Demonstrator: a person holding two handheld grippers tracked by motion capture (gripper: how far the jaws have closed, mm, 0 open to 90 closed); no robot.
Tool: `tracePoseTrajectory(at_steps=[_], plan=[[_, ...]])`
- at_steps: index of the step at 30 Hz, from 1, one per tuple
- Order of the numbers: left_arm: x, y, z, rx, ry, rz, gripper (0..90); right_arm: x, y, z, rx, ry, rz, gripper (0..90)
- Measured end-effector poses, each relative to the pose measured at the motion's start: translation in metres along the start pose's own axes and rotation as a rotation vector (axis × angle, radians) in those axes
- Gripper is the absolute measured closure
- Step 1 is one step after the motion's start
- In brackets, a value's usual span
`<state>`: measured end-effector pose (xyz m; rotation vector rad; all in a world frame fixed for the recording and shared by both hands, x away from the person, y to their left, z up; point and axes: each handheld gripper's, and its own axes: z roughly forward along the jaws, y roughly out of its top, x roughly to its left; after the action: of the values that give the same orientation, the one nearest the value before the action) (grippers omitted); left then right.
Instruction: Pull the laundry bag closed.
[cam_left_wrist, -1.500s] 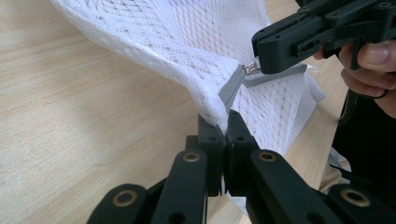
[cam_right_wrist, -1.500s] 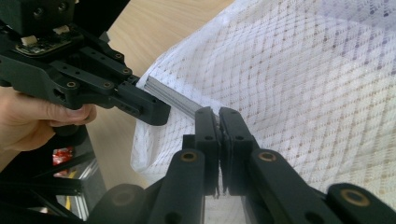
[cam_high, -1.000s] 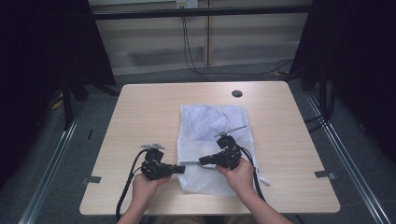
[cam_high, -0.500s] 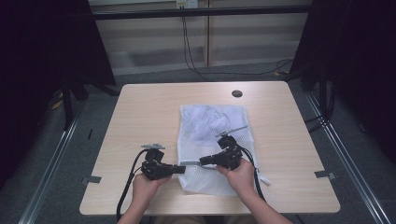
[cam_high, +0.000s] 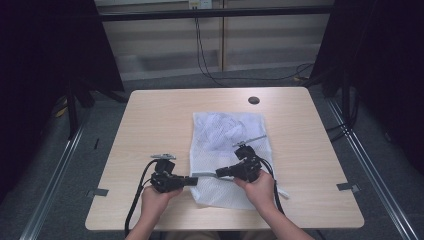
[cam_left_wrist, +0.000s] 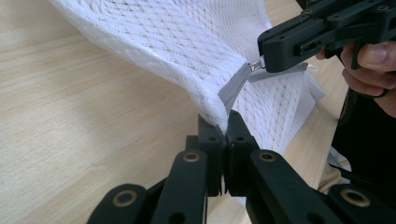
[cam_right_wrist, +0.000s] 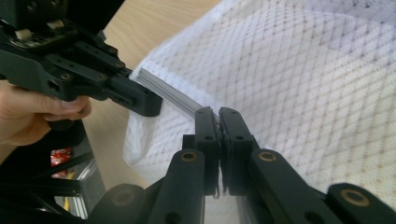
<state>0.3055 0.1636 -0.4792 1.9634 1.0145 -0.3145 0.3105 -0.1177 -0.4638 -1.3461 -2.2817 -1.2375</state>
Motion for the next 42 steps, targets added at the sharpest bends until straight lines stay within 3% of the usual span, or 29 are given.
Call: tracePoseTrajectory(at_steps=[42], plan=[[0.0,0.0,0.001,0.009,0.009,0.005,88.3,-0.008,-0.004,-0.011,0.005,-0.015,0.014,86.9]])
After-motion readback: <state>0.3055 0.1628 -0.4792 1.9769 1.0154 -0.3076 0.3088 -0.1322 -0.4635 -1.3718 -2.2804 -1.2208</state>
